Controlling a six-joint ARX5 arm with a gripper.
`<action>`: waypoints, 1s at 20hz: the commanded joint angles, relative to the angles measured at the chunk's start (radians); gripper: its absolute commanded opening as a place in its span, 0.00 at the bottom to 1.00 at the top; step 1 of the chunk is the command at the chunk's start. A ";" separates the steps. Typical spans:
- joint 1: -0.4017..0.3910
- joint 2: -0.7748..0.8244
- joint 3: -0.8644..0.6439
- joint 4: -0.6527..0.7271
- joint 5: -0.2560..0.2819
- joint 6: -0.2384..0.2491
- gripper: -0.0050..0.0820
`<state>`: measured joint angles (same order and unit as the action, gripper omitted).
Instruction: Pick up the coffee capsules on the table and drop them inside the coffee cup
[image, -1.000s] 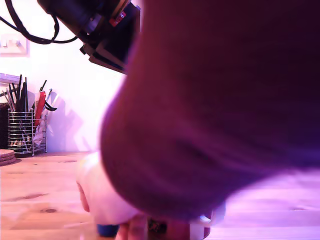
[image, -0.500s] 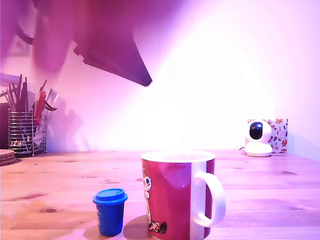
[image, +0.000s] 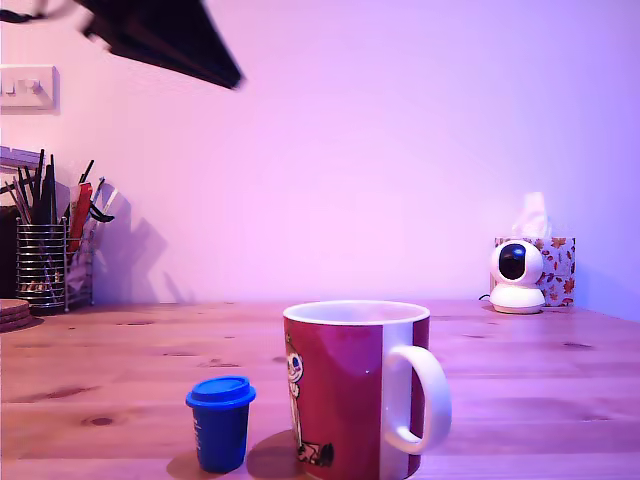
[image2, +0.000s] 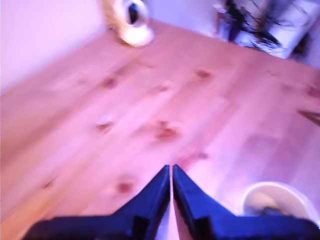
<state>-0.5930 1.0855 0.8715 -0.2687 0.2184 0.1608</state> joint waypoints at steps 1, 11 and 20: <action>0.026 -0.044 -0.079 0.016 0.002 0.004 0.03; 0.171 -0.417 -0.369 0.063 -0.026 -0.065 0.03; 0.187 -0.616 -0.417 -0.063 -0.035 -0.214 0.03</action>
<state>-0.4049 0.4595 0.4675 -0.3218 0.1810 -0.0410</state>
